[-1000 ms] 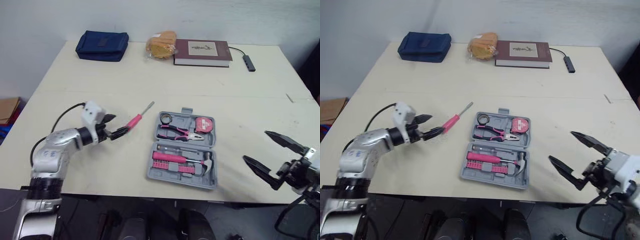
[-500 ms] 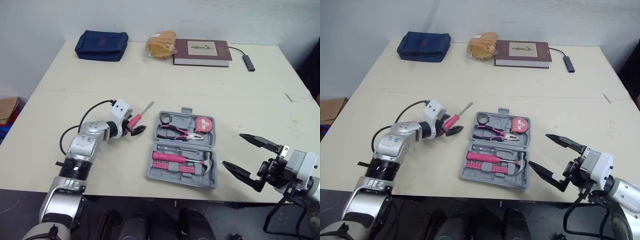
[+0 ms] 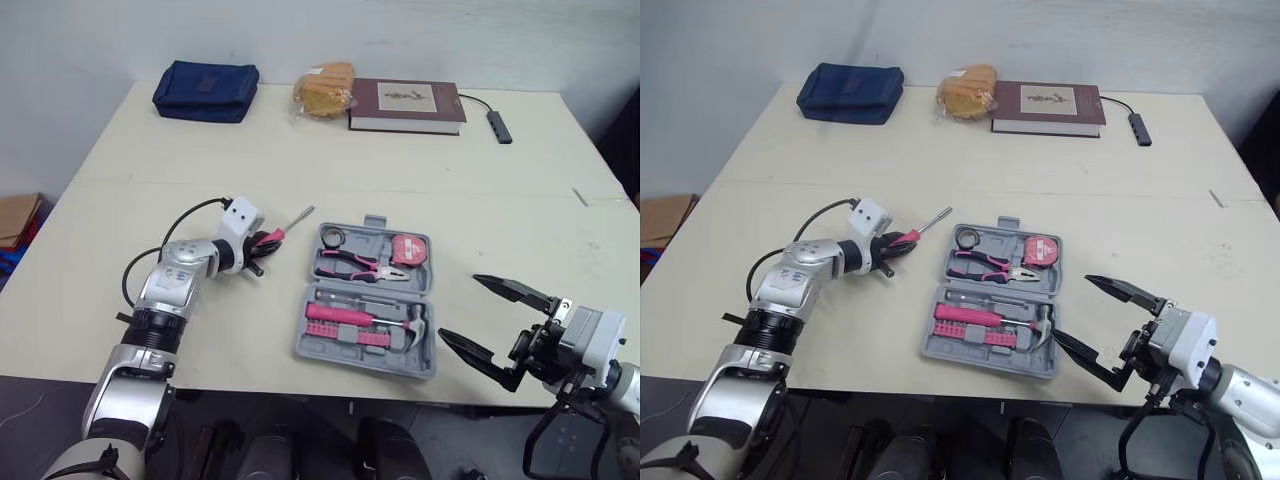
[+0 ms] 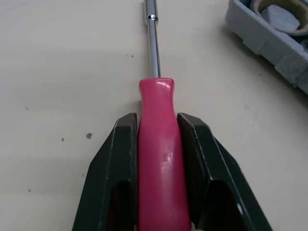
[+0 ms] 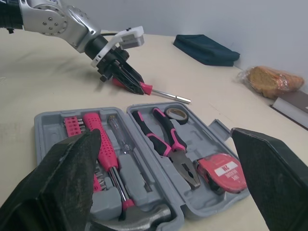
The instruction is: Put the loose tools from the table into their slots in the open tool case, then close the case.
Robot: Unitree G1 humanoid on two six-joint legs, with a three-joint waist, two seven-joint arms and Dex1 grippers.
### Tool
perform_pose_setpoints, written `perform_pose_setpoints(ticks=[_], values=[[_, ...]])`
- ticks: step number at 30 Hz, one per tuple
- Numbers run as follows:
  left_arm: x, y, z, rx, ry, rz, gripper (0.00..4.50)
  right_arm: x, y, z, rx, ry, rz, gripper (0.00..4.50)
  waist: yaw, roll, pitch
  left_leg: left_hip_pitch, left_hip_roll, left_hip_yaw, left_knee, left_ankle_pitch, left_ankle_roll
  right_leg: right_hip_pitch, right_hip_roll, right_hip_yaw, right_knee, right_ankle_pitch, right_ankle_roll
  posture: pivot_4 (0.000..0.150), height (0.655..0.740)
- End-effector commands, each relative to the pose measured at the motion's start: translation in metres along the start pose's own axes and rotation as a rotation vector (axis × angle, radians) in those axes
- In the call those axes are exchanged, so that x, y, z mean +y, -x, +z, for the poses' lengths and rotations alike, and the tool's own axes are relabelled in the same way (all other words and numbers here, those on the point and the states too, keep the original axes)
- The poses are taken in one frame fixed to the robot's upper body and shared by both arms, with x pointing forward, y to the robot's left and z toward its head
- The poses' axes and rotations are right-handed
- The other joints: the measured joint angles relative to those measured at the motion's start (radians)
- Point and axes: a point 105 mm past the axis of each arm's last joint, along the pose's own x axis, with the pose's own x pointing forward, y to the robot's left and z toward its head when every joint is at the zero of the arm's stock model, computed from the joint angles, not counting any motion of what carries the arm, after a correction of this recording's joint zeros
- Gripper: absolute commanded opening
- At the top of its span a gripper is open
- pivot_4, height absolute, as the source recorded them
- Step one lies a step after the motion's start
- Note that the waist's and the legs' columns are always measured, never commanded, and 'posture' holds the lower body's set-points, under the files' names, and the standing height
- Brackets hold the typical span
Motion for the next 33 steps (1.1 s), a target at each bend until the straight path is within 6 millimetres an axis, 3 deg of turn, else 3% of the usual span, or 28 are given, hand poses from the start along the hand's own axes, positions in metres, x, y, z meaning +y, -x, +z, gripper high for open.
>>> perform_pose_setpoints(ticks=[1, 3, 6, 8, 13, 16, 20, 33], values=[[0.006, 0.022, 0.059, -0.276, -0.118, -0.051, 0.57, -0.001, 0.004, 0.014, -0.008, 0.066, -0.018, 4.5, 0.0, 0.0, 0.0, 0.0, 0.0, 0.0, 0.0, 0.0, 0.0, 0.0, 0.0, 0.0, 0.0, 0.0, 0.0, 0.15, 0.74], [-0.017, 0.034, 0.079, -0.358, -0.229, -0.227, 0.57, 0.0, 0.012, 0.013, 0.021, 0.064, -0.019, 4.5, 0.0, 0.0, 0.0, 0.0, 0.0, 0.0, 0.0, 0.0, 0.0, 0.0, 0.0, 0.0, 0.0, 0.0, 0.0, 0.15, 0.74], [-0.06, 0.054, 0.087, -0.407, -0.331, -0.525, 0.57, 0.002, 0.018, 0.011, 0.05, 0.07, -0.011, 4.5, 0.002, 0.0, 0.0, 0.0, 0.0, 0.0, 0.0, 0.0, 0.0, 0.001, 0.0, -0.001, -0.001, 0.0, 0.0, 0.15, 0.74], [-0.086, 0.067, 0.082, -0.39, -0.384, -0.705, 0.57, 0.004, 0.023, 0.01, 0.069, 0.063, -0.003, 4.5, 0.001, 0.0, 0.0, 0.0, -0.001, 0.0, 0.0, 0.0, 0.0, 0.001, -0.001, 0.0, -0.001, 0.0, 0.0, 0.15, 0.74], [-0.123, 0.083, 0.075, -0.351, -0.38, -0.905, 0.57, 0.009, 0.028, 0.013, 0.077, 0.041, 0.013, 4.5, -0.001, 0.0, 0.0, 0.001, 0.0, 0.0, 0.0, 0.0, 0.0, 0.002, 0.0, 0.001, 0.0, 0.0, 0.0, 0.15, 0.74], [-0.153, 0.076, 0.047, -0.189, -0.441, -0.994, 0.57, 0.02, 0.029, 0.014, 0.086, -0.007, 0.075, 4.5, -0.001, 0.001, 0.0, 0.001, 0.0, -0.001, 0.0, 0.0, 0.0, 0.002, 0.0, 0.006, 0.0, 0.0, 0.0, 0.15, 0.74], [-0.162, 0.056, 0.043, -0.155, -0.421, -0.905, 0.57, 0.033, 0.038, 0.007, 0.156, -0.016, 0.152, 4.5, 0.005, 0.0, 0.0, 0.0, -0.001, -0.001, 0.0, 0.0, 0.001, 0.002, 0.0, 0.009, -0.001, 0.0, 0.0, 0.15, 0.74], [-0.185, 0.041, 0.018, 0.006, -0.427, -0.935, 0.57, 0.037, 0.044, 0.01, 0.144, -0.056, 0.081, 4.5, 0.002, 0.0, 0.0, 0.0, 0.0, -0.002, 0.0, 0.0, 0.002, 0.002, -0.001, 0.01, -0.001, 0.0, 0.0, 0.15, 0.74]])
